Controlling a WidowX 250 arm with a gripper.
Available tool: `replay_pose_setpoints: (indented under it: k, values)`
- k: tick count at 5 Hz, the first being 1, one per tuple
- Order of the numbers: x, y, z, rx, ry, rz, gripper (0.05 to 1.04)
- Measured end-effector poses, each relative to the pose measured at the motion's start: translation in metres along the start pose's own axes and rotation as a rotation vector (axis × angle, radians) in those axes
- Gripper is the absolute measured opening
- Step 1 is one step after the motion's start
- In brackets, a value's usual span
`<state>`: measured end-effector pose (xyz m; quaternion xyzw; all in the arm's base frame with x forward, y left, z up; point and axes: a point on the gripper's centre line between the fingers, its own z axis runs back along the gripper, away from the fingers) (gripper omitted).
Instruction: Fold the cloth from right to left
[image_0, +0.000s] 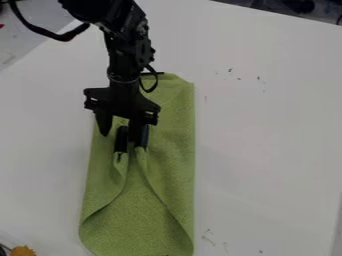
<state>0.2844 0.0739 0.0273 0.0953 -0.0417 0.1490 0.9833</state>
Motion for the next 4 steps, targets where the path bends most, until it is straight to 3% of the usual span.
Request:
replay_pose_setpoints:
  k: [1, 2, 4]
  values:
    - [-0.0041, -0.0018, 0.0088, -0.026, 0.020, 0.042, 1.009]
    - [-0.0009, -0.0019, 0.0178, -0.090, -0.002, 0.142, 1.006]
    - [-0.0081, -0.0110, 0.0137, -0.113, 0.000, 0.129, 1.000]
